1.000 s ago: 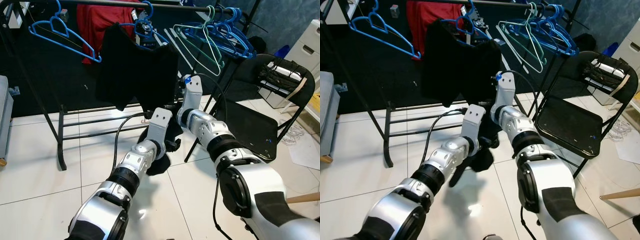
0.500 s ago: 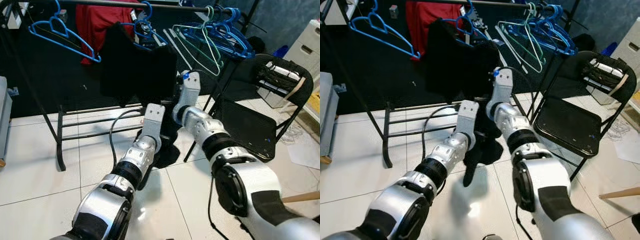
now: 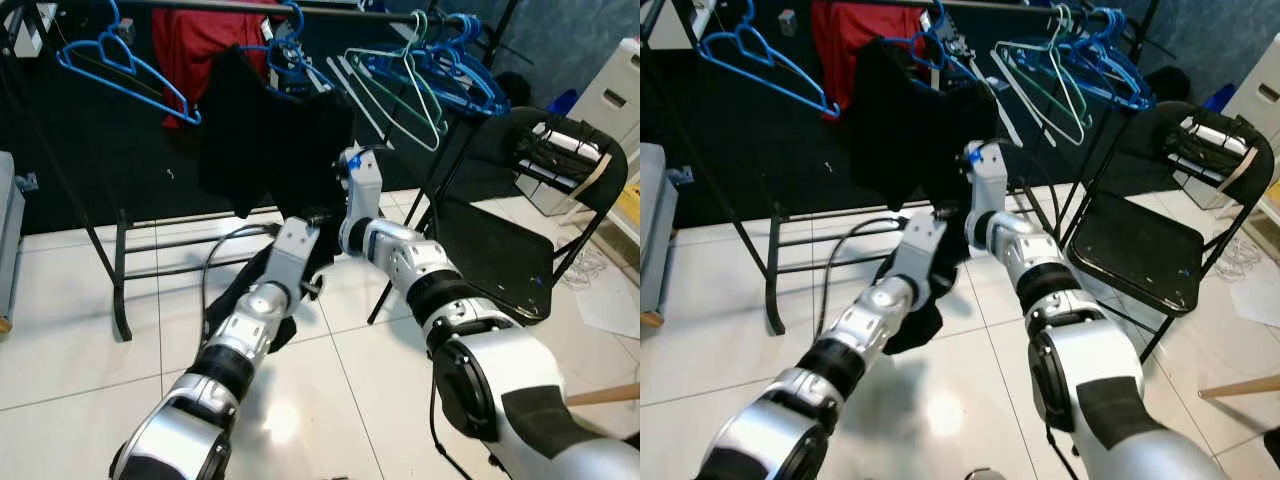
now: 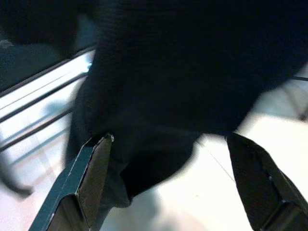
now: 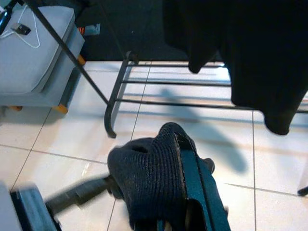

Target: Hang hanger

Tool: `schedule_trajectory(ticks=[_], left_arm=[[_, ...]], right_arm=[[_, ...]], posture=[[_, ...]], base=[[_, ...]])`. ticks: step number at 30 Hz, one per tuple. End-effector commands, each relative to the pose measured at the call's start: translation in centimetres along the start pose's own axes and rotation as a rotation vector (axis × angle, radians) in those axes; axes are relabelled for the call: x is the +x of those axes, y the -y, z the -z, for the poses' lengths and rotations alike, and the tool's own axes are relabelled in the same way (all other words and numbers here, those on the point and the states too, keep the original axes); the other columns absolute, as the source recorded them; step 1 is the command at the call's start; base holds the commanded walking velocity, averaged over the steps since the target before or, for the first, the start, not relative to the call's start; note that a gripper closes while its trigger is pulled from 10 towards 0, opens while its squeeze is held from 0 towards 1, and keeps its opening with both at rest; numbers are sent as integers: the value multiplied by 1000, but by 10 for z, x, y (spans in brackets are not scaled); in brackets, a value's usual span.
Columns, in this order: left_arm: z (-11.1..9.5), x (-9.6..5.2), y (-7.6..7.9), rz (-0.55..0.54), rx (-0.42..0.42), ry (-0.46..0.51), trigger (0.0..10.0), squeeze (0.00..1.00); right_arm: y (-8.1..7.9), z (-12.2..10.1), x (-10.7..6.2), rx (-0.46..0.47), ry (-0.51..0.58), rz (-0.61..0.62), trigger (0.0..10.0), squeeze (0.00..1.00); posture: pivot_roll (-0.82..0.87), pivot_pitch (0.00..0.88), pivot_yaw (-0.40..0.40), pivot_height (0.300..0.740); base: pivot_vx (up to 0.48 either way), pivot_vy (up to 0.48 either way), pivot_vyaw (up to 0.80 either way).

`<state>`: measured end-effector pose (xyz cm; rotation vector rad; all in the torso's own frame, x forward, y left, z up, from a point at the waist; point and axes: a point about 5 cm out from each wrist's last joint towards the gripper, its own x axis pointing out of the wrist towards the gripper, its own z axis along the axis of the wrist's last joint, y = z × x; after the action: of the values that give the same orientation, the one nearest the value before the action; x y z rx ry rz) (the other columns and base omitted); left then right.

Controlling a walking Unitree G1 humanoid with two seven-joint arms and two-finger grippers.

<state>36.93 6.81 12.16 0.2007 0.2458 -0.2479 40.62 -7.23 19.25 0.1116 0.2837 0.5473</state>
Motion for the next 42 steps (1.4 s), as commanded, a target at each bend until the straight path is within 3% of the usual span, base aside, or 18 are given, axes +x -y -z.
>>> schedule_trajectory(ticks=[1, 7, 15, 24, 34, 42], left_arm=[[-1, -2, 4, -31, -53, 0, 10000, 0], [0, -3, 2, -95, -49, 5, 10000, 0], [4, -6, 2, -127, -34, -9, 10000, 0], [15, -2, -17, -274, -5, -64, 10000, 0], [7, -5, -47, -416, -100, -30, 10000, 0], [3, -7, -64, -488, -114, -17, 10000, 0]], right_arm=[[-7, -7, 1, 18, 29, -15, 0, 0], [-22, -6, 5, -17, 11, -80, 0, 0], [-27, -7, 4, -23, 4, -118, 0, 0], [-37, -15, 0, -20, 3, -158, 0, 0], [-35, 0, -13, -111, -101, -235, 0, 0], [-35, 10, -21, -166, -158, -269, 0, 0]], posture=[[-146, 153, -157, 740], [-149, 152, -157, 740], [-152, 147, -163, 740], [-163, 157, -165, 740], [-164, 164, -168, 740], [-172, 164, -162, 740]], base=[[0, 0, 0], [0, 0, 0], [0, 0, 0], [0, 0, 0], [0, 0, 0], [0, 0, 0]])
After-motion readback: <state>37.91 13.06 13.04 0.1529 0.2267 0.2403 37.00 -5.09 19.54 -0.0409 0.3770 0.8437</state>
